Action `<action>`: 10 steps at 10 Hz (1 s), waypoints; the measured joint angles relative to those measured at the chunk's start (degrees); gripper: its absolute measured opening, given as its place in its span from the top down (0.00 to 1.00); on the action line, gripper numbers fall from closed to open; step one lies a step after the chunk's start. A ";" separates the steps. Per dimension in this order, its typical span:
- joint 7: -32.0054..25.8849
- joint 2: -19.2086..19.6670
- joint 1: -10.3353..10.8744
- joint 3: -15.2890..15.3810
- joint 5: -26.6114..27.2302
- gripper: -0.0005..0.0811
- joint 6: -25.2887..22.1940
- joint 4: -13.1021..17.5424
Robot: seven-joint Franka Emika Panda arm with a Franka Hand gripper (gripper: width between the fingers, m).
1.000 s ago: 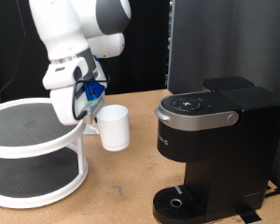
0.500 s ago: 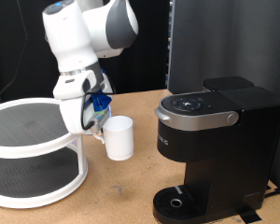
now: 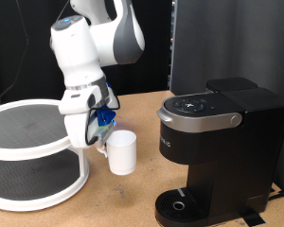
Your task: Make a cup of coffee with the keurig machine
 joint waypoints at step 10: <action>-5.51 4.02 0.64 0.39 6.24 0.91 4.40 -0.76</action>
